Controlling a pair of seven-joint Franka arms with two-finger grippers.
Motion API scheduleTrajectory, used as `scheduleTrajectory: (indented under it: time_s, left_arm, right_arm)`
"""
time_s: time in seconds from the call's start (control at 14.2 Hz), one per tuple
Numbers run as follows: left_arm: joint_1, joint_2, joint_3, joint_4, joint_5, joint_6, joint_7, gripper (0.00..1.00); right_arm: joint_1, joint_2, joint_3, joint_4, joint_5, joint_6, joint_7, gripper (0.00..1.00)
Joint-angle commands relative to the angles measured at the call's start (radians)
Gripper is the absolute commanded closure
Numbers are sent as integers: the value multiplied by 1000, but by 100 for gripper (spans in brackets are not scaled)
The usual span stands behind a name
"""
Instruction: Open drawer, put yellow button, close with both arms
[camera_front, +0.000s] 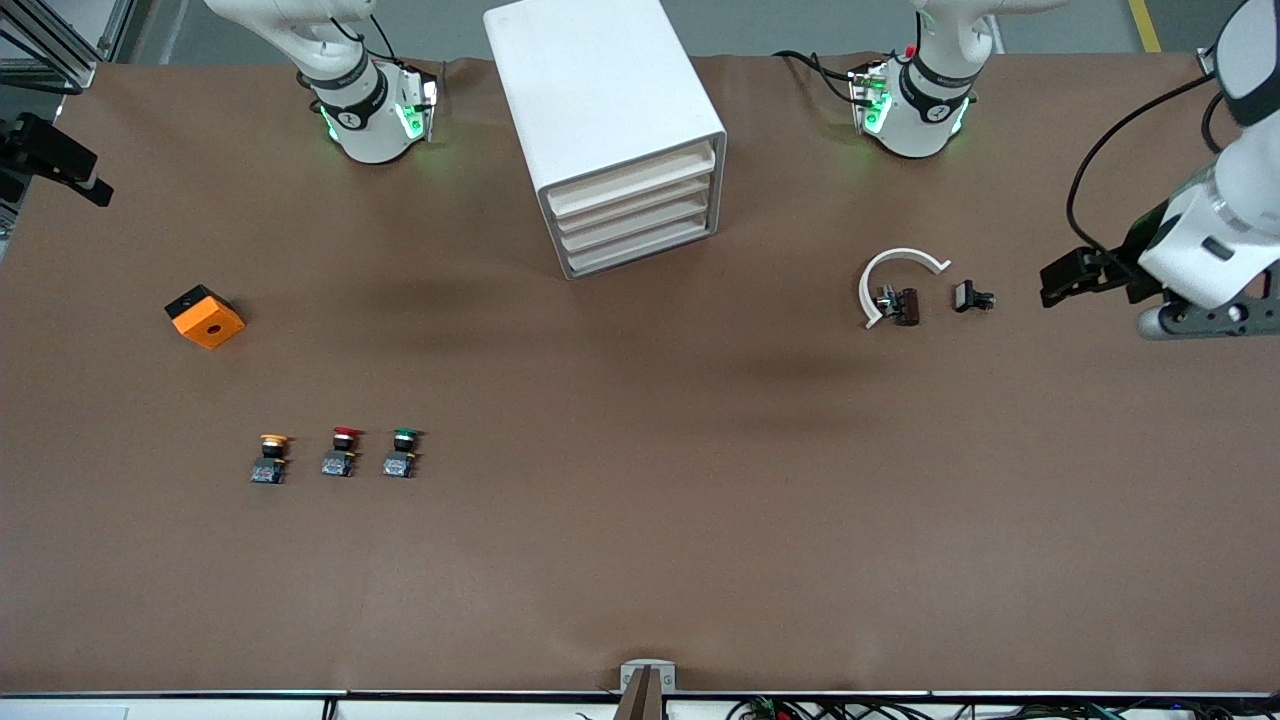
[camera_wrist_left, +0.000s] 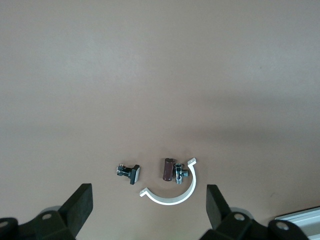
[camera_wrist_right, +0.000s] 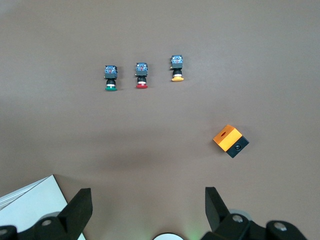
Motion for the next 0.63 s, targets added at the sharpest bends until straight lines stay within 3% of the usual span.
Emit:
scheduleTrajectory:
  time_s: [0.0, 0.28, 0.56]
  left_arm:
    - [-6, 86, -12, 40, -24, 0, -43, 0]
    - [-12, 170, -20, 33, -146, 23, -210, 0]
    - [-71, 218, -22, 16, -165, 23, -425, 0]
  right_arm:
    - [-9, -24, 7, -16, 12, -4, 0, 0]
    - [-7, -24, 8, -16, 12, -1, -2, 0]
    - [-6, -24, 10, -16, 11, -4, -2, 0]
